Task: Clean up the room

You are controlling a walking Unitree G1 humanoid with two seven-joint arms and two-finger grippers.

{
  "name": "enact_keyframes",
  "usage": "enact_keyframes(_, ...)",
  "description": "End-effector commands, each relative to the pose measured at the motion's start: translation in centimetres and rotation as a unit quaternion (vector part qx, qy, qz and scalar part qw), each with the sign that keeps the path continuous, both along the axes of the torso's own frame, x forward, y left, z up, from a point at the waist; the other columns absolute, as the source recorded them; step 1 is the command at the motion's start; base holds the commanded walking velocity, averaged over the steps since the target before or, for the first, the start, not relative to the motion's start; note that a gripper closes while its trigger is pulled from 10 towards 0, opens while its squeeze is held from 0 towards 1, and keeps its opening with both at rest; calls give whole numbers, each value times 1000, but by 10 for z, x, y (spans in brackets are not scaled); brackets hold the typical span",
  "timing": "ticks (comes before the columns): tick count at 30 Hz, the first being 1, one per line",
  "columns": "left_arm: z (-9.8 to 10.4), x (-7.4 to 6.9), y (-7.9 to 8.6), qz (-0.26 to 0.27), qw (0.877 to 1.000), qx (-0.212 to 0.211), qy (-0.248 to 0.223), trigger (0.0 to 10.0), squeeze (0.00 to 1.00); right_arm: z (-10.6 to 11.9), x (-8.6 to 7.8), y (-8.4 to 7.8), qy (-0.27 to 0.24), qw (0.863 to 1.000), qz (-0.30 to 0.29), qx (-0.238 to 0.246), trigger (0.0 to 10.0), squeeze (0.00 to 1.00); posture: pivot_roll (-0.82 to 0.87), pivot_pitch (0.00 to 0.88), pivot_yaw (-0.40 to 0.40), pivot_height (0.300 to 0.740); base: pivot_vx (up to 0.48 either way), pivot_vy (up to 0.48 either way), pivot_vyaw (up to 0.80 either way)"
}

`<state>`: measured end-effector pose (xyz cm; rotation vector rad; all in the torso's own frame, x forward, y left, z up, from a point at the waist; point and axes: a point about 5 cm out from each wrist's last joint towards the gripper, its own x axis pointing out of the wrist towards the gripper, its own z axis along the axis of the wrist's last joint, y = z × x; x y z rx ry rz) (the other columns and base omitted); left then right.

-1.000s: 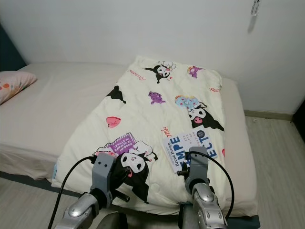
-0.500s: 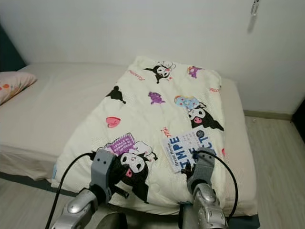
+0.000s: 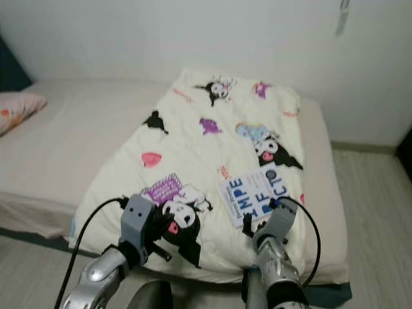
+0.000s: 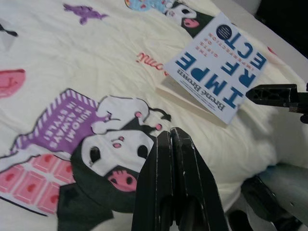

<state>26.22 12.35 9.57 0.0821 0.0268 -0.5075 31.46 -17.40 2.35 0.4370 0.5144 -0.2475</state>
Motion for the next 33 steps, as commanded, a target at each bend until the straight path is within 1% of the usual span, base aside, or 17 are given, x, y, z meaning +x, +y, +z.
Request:
enact_keyframes(1,1,-2,4,-7,1000,10,2,10000,0,-4,-1,1,18,1000,1,-8,10000,294,58,280,28,604,0,0,0)
enact_keyframes(2,1,-2,4,-7,1000,10,2,10000,0,-4,-1,1,18,1000,1,-8,10000,294,58,280,28,604,0,0,0)
enact_keyframes(3,2,-2,5,-8,1000,10,2,10000,0,-2,1,-1,15,1000,0,-14,10000,0,58,280,28,604,0,0,0)
enact_keyframes(5,4,0,7,-8,1000,-2,7,10000,0,5,8,-8,2,999,-7,-36,10000,0,60,323,31,604,0,0,0)
enact_keyframes(8,6,0,8,-6,1000,-10,9,10000,0,7,10,-11,-5,999,-9,-43,10000,0,59,329,31,604,0,0,0)
enact_keyframes(10,7,2,10,10,1000,-25,16,10000,0,12,13,-20,-8,997,-18,-68,10000,0,41,371,26,604,0,0,0)
enact_keyframes(11,7,2,10,10,1000,-25,16,10000,0,12,13,-20,-8,997,-18,-68,10000,0,41,371,26,604,0,0,0)
enact_keyframes(13,8,3,12,26,999,-33,16,10000,0,15,16,-26,-7,997,-25,-78,10000,0,32,395,10,604,0,0,0)
enact_keyframes(15,8,3,12,26,999,-33,16,10000,0,15,16,-26,-7,997,-25,-78,10000,0,32,395,10,604,0,0,0)
enact_keyframes(16,11,2,12,41,998,-42,11,10000,0,19,19,-32,-10,996,-29,-82,10000,0,40,435,-16,604,0,0,0)
enact_keyframes(18,11,2,12,41,998,-42,11,10000,0,19,19,-32,-10,996,-29,-82,10000,0,40,435,-16,604,0,0,0)
enact_keyframes(20,16,1,13,47,998,-47,3,10000,0,22,21,-35,-17,996,-30,-82,10000,0,45,453,-25,604,0,0,0)
enact_keyframes(24,24,-3,17,49,998,-42,-13,10000,0,28,26,-35,-39,996,-31,-69,10000,0,63,477,-25,604,0,0,0)
enact_keyframes(26,29,-4,21,49,998,-35,-25,10000,0,34,30,-32,-62,996,-27,-56,10000,0,67,481,-22,604,0,0,0)
enact_keyframes(27,29,-4,21,49,998,-35,-25,10000,0,34,30,-32,-62,996,-27,-56,10000,0,67,481,-22,604,0,0,0)
enact_keyframes(29,33,-7,21,39,998,-29,-34,10000,0,38,33,-28,-87,995,-19,-39,10000,0,70,480,-18,604,0,0,0)
enact_keyframes(33,37,-10,19,23,998,-28,-42,10000,0,41,35,-24,-104,994,-16,-27,10000,0,68,469,-12,604,0,0,0)
